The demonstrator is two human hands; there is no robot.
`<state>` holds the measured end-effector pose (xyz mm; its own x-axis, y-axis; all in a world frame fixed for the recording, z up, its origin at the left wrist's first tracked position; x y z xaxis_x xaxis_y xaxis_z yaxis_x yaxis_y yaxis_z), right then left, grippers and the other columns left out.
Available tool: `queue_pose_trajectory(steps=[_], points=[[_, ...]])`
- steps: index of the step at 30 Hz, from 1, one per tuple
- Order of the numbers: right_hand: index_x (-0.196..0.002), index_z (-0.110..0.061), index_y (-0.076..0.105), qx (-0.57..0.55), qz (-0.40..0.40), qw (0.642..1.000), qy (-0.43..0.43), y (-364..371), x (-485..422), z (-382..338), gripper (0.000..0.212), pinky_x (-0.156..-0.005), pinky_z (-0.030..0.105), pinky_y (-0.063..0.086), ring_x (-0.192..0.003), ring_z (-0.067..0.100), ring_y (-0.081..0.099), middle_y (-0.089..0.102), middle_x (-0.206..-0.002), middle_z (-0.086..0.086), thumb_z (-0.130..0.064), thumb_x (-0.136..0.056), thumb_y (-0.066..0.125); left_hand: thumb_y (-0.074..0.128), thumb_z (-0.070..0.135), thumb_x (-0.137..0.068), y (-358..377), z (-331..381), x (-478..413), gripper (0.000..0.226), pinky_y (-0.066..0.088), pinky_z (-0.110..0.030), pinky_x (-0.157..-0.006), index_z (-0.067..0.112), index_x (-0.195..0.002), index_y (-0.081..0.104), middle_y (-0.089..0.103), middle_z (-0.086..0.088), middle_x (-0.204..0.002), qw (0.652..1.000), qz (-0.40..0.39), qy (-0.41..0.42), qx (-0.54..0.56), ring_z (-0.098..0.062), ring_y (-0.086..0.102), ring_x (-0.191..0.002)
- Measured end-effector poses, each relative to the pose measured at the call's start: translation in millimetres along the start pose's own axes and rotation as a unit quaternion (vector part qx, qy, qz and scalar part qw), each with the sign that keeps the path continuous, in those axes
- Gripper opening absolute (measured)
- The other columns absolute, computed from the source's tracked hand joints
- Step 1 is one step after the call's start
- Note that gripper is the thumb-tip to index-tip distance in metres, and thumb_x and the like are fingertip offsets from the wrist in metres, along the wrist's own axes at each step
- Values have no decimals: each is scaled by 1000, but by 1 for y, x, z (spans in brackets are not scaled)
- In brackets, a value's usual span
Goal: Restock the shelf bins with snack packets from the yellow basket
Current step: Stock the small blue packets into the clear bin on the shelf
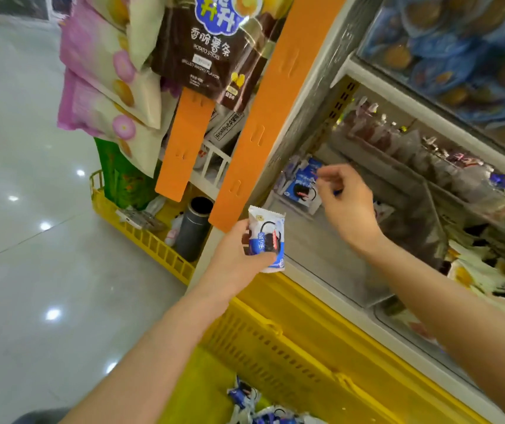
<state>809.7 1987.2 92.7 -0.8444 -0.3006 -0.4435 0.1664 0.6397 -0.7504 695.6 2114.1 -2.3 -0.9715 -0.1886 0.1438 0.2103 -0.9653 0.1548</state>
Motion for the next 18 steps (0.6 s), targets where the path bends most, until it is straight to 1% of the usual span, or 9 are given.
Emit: queue_pose_trajectory(steps=[2,3,6,8,10,12,14,16,18], points=[[-113,-18,57,-11,-43,999,-20,-4,32,-15,19,-74,5,40,-85,-3,51,57,-104,-7,-19,-94,52,67,3,-81,5,3,7,59,54,-24,-80,19,-133,46,61,-1,-119,1000,-22,9,-9,-12,60,-104],[-117,-18,55,-3,-79,997,-20,-4,46,-18,24,-77,4,37,-91,-3,51,56,-110,-6,-22,-94,51,67,2,-81,8,3,11,58,52,-20,-79,18,-133,47,62,-1,-116,999,-37,10,-14,-12,61,-103],[-133,-17,44,41,-168,985,-3,-9,77,-16,42,-98,19,32,-121,8,45,50,-130,-5,-30,-94,52,66,0,-81,19,3,25,46,48,-14,-72,14,-122,50,64,-5,-110,995,-93,-16,-21,-11,62,-97],[-136,-18,42,73,-167,983,-17,-20,87,-15,49,-100,20,30,-123,9,43,52,-129,-5,-34,-91,56,67,0,-80,22,4,34,41,49,-15,-72,11,-117,51,65,-8,-109,993,-114,-20,-39,-14,62,-97],[-135,-20,44,72,-155,985,-17,-33,95,-17,50,-95,13,31,-117,3,45,54,-123,-10,-34,-89,59,69,3,-79,21,9,41,41,50,-19,-76,13,-115,54,66,-6,-107,991,-120,-5,-60,-13,63,-98],[-129,-24,49,15,-185,983,1,-41,106,-21,43,-85,4,40,-100,-10,52,57,-111,-17,-31,-88,61,71,7,-79,18,15,48,38,51,-25,-83,20,-112,58,67,-2,-106,988,-129,21,-82,-12,65,-97],[-111,-32,56,-40,-226,973,18,-46,116,-25,23,-78,15,52,-87,-7,61,64,-98,-15,-29,-88,61,70,6,-79,16,20,54,38,52,-31,-86,23,-111,60,67,-3,-107,985,-149,45,-69,-15,66,-97],[-97,-35,58,-83,-230,969,38,-54,122,-28,12,-73,26,57,-83,3,66,68,-92,-8,-30,-87,61,67,5,-80,17,24,60,39,55,-30,-84,27,-112,59,68,-3,-107,986,-156,58,-14,-13,66,-97],[-97,-31,57,-134,-223,963,64,-60,127,-29,12,-67,23,57,-80,4,68,70,-91,-5,-28,-86,62,66,7,-81,19,28,62,37,55,-27,-82,28,-108,56,68,-3,-106,988,-131,67,38,-12,67,-95]])
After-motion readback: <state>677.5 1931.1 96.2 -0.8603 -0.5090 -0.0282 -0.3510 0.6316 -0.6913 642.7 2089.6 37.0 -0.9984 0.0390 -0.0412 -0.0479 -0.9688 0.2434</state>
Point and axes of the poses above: each hand's wrist, its own x-axis away from the middle knuckle, its own y-axis out of the palm, z = x × y, the point moved 4 cm from there along -x, towards the middle knuckle
